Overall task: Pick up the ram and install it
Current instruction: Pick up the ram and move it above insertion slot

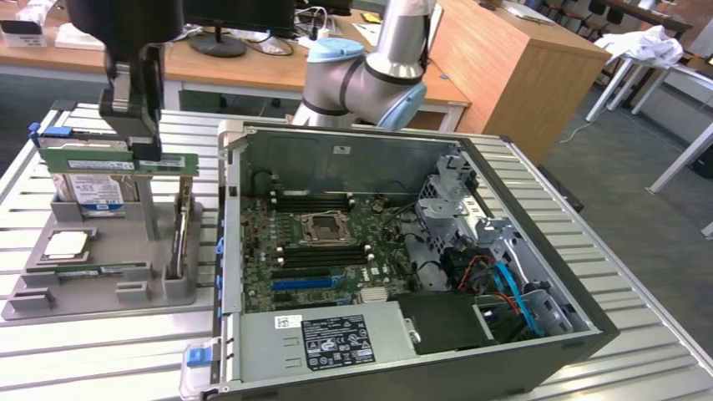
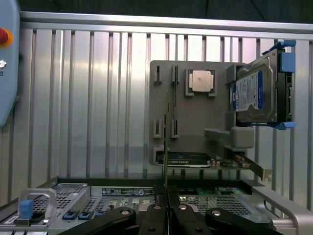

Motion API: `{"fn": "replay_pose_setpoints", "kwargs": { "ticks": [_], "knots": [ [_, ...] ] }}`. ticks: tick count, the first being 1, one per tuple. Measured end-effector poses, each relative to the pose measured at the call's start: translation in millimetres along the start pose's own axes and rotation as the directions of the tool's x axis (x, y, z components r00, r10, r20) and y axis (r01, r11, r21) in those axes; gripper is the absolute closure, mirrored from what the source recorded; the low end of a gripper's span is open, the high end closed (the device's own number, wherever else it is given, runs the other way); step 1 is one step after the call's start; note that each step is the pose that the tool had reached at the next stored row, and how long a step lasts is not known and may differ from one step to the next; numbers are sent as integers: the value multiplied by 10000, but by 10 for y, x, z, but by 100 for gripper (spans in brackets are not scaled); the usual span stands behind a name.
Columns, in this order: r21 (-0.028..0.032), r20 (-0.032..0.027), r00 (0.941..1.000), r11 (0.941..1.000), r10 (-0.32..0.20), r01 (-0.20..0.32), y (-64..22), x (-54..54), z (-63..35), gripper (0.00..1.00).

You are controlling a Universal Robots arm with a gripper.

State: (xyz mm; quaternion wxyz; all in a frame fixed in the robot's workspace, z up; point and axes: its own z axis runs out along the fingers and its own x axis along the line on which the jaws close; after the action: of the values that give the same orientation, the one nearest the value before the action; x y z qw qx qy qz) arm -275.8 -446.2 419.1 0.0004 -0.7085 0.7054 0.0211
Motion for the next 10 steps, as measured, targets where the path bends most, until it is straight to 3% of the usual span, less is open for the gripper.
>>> {"fn": "replay_pose_setpoints", "kwargs": {
  "ticks": [10],
  "knots": [
    [-1, -1, 10000, 10000, 1, -1, -294, 1, -9, 89]
  ]
}}
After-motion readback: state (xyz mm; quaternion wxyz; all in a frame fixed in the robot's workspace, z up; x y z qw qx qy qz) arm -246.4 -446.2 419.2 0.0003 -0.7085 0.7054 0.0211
